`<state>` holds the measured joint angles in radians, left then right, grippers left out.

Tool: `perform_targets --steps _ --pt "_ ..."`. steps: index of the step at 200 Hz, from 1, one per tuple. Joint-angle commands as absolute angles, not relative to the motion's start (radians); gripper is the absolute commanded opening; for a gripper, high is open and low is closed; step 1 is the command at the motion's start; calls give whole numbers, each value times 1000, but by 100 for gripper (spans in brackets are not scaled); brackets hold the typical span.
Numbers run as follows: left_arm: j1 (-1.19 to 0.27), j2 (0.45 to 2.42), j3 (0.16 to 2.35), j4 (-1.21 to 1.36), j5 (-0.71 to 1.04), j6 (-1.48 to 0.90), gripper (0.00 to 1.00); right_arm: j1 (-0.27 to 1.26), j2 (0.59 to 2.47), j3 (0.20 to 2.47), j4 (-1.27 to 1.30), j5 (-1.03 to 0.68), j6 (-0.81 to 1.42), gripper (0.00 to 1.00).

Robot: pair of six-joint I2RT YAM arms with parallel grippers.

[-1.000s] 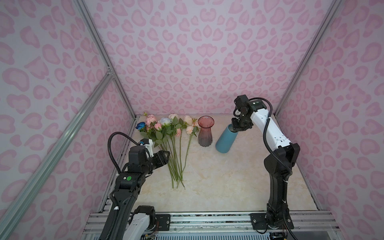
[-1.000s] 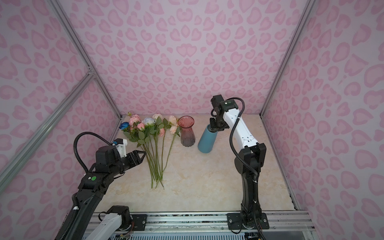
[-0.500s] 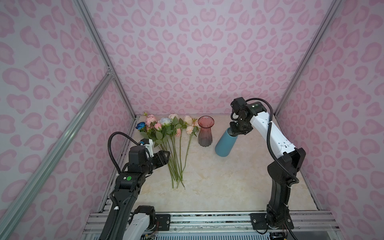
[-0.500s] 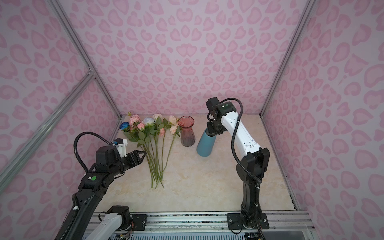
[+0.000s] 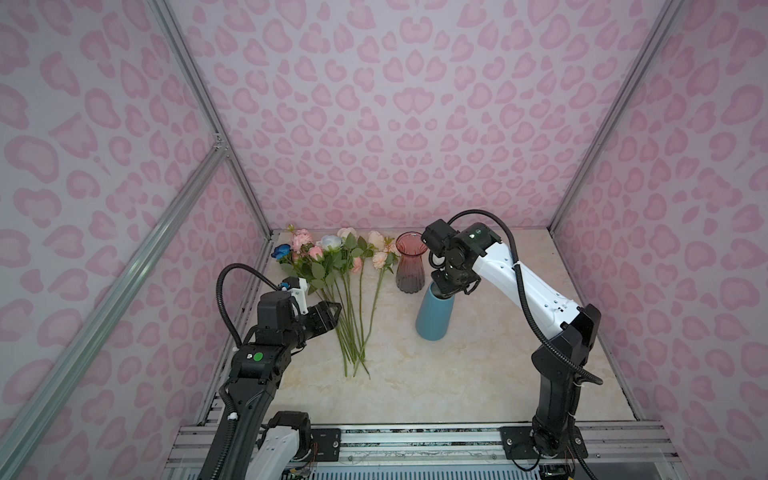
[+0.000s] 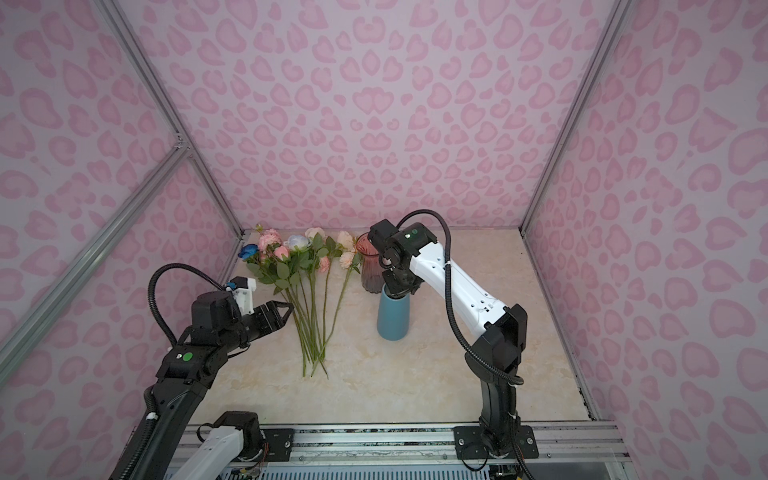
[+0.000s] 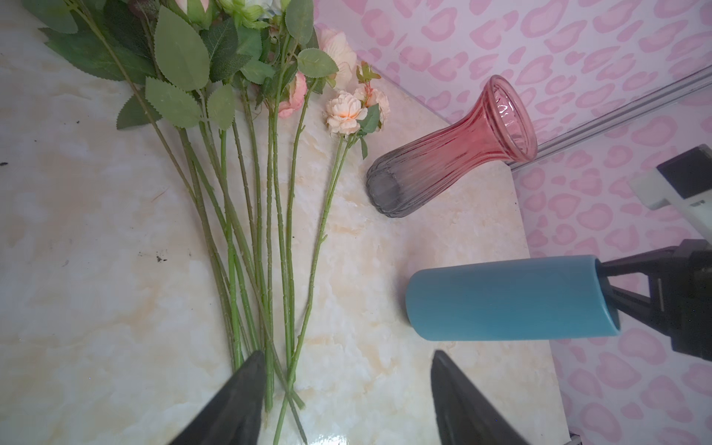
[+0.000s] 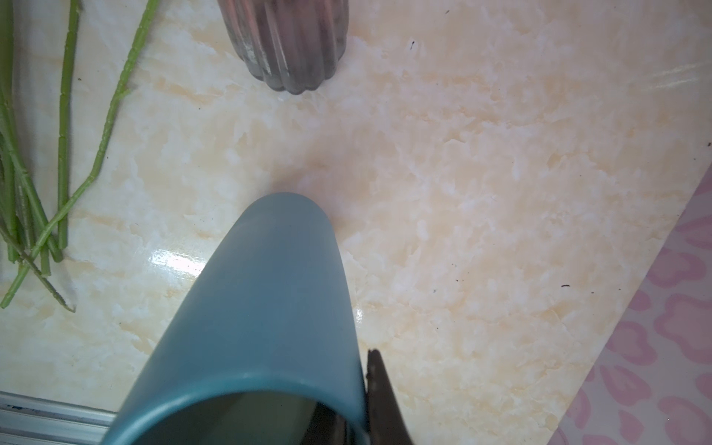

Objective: Arrange the flowers into the vase
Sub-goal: 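Grip the teal vase rim with the right gripper and stand it upright, then release the teal vase with the right gripper while the left grasps a white rose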

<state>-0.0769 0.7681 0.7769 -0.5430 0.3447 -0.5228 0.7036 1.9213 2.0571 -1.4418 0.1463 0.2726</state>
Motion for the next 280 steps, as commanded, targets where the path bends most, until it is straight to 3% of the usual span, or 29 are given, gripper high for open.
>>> perform_targets --steps 1,72,92,107,207,280 --pt "-76 761 777 -525 361 -515 69 722 1927 2046 -1449 230 294 0" --pt "-76 763 794 -541 358 -506 69 728 1861 1926 -1407 211 296 1" --pt "-76 765 800 -540 354 -506 69 727 1845 1902 -1392 217 306 7" --pt "-75 768 805 -541 356 -508 69 727 1844 1902 -1392 216 308 18" --pt "-80 810 864 -558 357 -506 71 700 1793 1934 -1406 209 277 30" --pt "-263 1022 977 -603 44 -496 65 698 1663 2005 -1372 198 267 33"
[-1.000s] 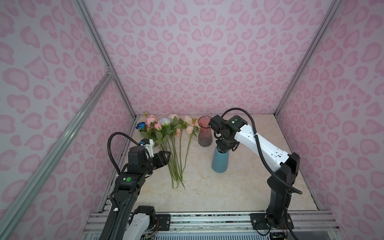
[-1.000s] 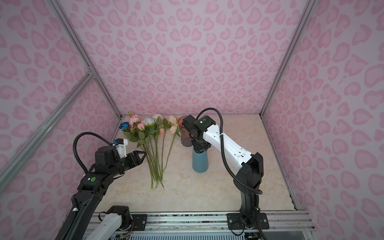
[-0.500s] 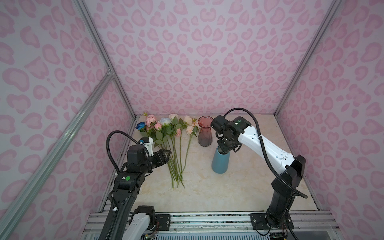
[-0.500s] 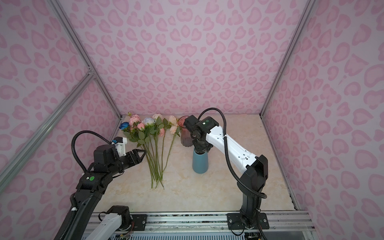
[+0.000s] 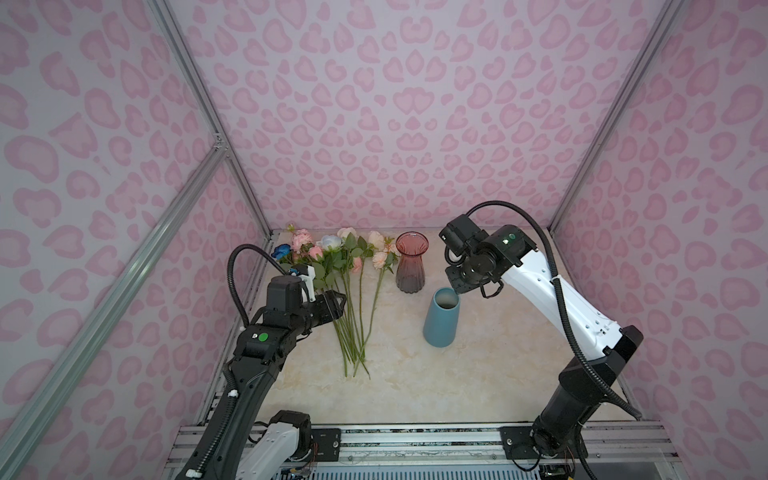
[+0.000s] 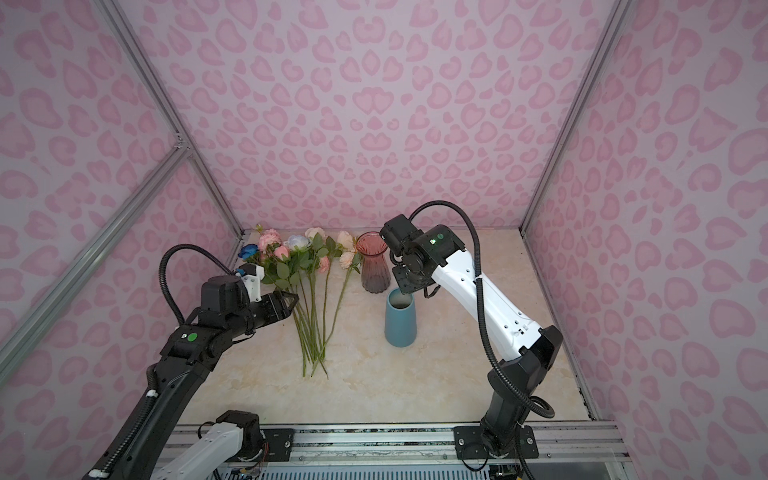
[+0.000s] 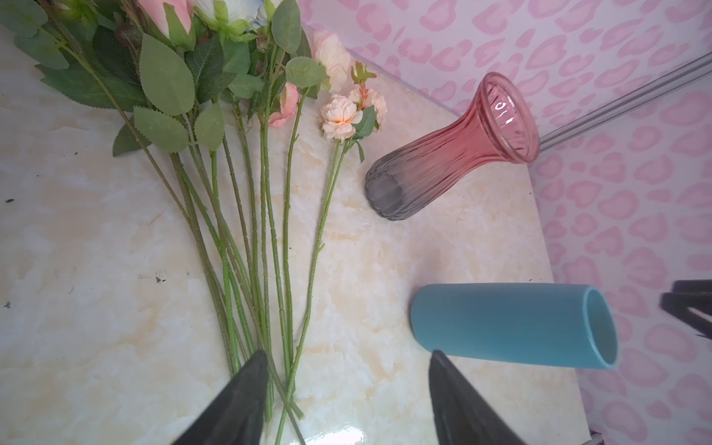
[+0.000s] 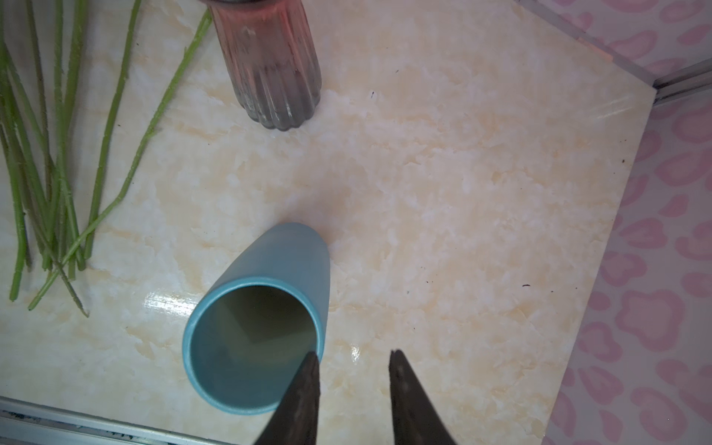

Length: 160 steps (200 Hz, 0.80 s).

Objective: Arrange the flowers into the vase
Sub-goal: 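Release the teal vase with the right gripper while the left grasps a white rose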

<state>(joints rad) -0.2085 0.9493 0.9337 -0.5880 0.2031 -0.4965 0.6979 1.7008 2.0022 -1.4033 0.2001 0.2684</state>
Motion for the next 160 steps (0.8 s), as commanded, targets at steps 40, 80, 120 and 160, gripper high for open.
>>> perform_targets --steps 40,80,120,160 --pt "-302 1330 1098 -547 -82 -531 52 696 1443 1733 -1054 180 325 31" --pt "-294 1676 1267 -538 -167 -499 39 650 1203 1332 -744 142 365 36" --pt "-287 1873 1402 -559 -157 -462 38 535 1143 1187 -713 -15 383 32" --pt "-285 1974 1458 -574 -155 -441 14 514 1102 1108 -675 -49 374 28"
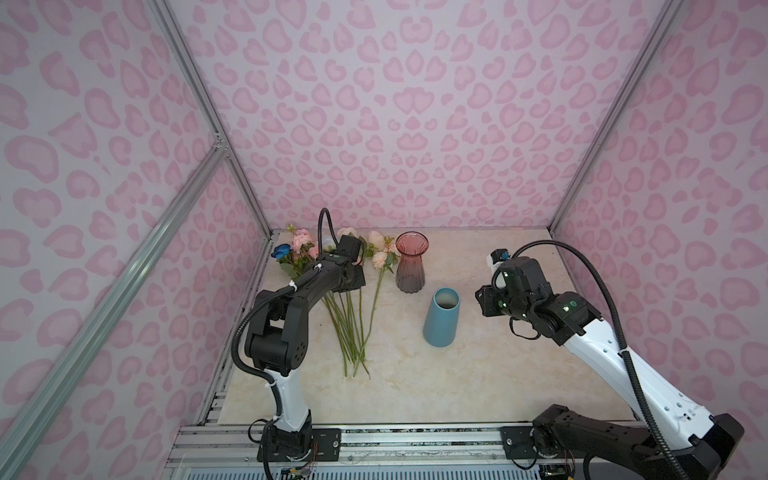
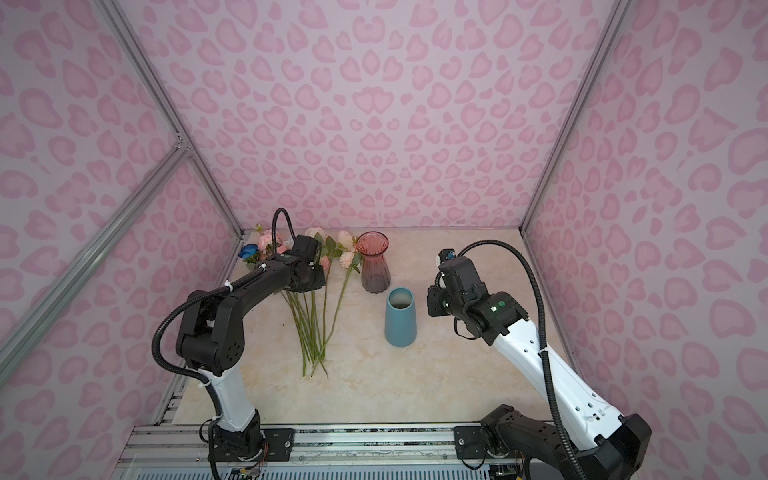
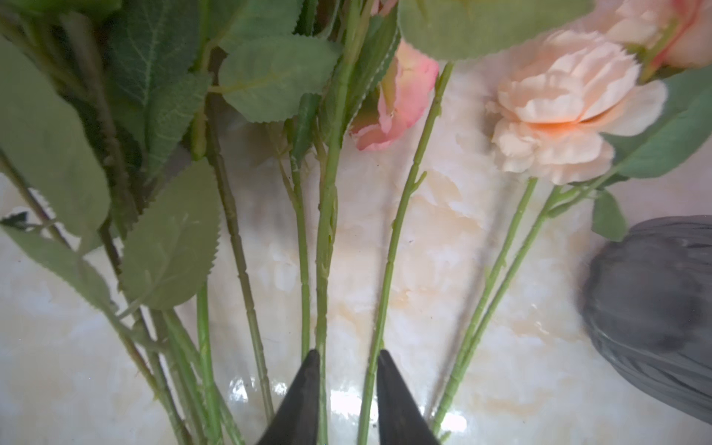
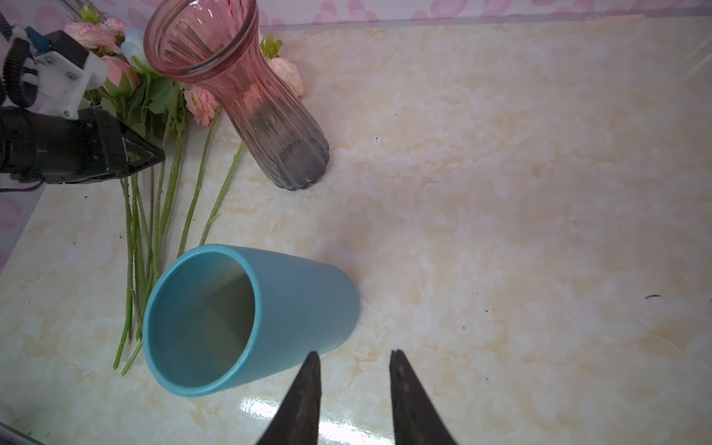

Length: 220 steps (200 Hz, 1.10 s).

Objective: Arrange the flowers into the vase
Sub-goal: 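Release the teal vase with the right gripper while the left grasps a white rose, then lift the white rose with the left gripper and carry it over the teal vase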

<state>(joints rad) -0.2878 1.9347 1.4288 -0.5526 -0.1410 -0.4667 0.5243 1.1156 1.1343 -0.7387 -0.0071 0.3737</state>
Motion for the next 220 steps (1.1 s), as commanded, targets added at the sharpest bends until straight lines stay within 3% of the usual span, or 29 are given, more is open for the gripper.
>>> perform_targets --steps 1,30,67,99,131,168,220 --pt "-285 1975 1459 -575 -156 -441 14 515 1102 1108 -675 -49 374 28" --pt "-285 2004 1473 -584 -180 -435 14 505 1098 1093 -662 -74 371 26" --pt "-284 1953 1454 -571 -149 -416 30 504 1112 1081 -638 -84 370 26" --pt "-282 1868 1435 -548 -159 -403 35 503 1118 1068 -618 -84 368 26" --pt "-260 1907 1457 -573 -150 -405 35 503 1133 1063 -604 -95 367 26" --pt "-259 1991 1478 -576 -140 -409 30 495 1137 1063 -604 -99 358 26" --pt "-260 2008 1502 -576 -127 -412 6 491 1124 1065 -608 -98 359 25"
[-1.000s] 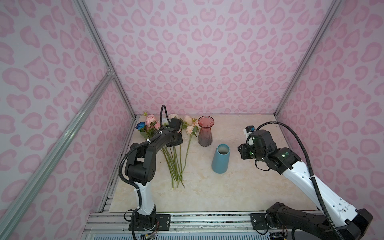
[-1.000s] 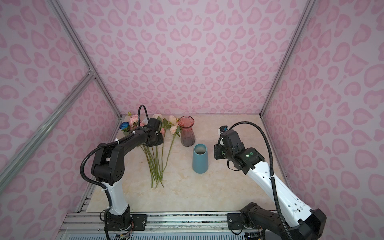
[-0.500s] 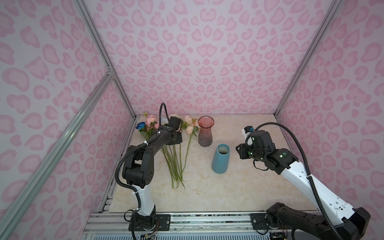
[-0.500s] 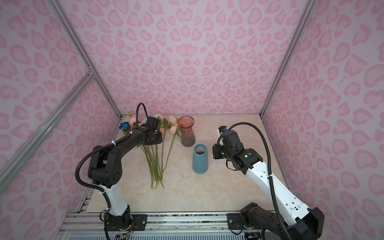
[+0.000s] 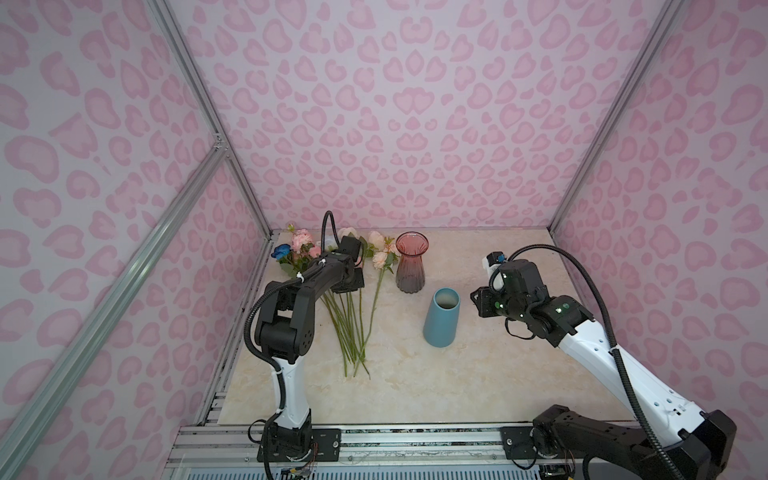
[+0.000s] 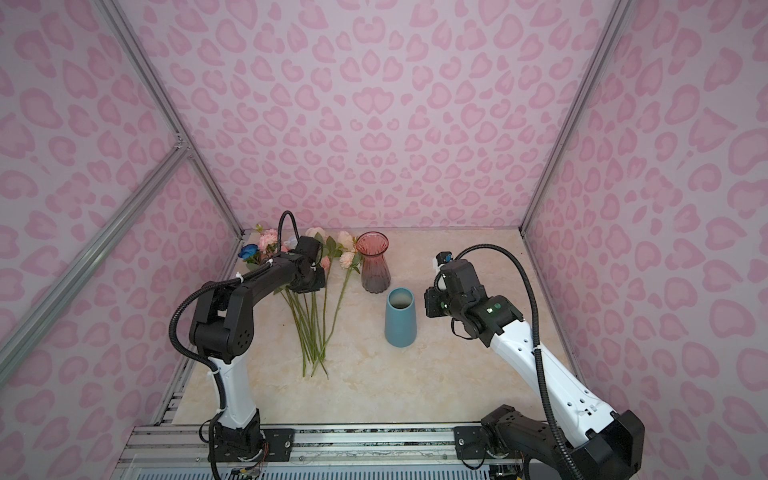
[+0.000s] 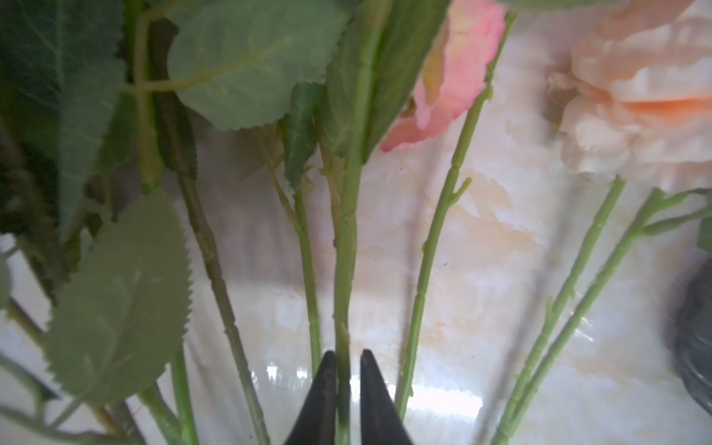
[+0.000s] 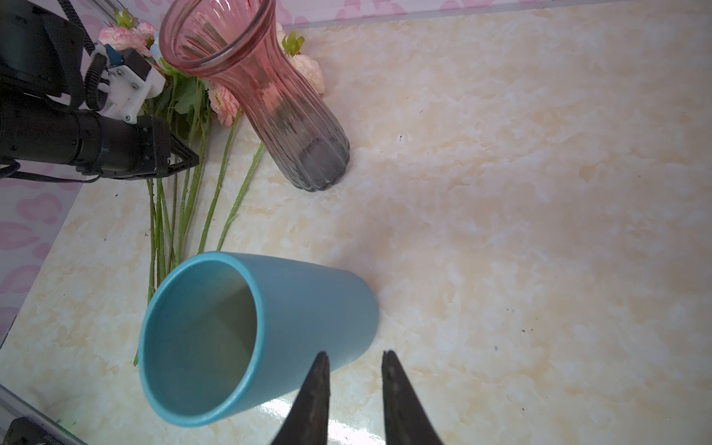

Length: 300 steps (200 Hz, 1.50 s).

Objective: Arrange the flowers into the vase
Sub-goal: 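Lift the white rose with the left gripper and carry it over the teal vase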

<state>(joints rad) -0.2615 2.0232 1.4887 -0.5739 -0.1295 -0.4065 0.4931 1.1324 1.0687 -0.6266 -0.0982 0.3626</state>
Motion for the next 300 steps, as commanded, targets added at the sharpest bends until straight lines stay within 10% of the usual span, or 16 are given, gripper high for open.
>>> perform_targets --steps 1,167,230,300 --pt "-260 2006 1502 -576 -127 -411 6 491 1124 1064 -608 -98 359 25" --pt "-317 1319 1370 -374 -56 -382 3 491 1056 1018 -523 -147 377 26" --pt "-490 1019 1199 109 46 -312 3 485 879 922 -408 -118 397 67" --pt "-811 1231 1331 423 -2 -145 3 467 829 938 -443 -86 452 67"
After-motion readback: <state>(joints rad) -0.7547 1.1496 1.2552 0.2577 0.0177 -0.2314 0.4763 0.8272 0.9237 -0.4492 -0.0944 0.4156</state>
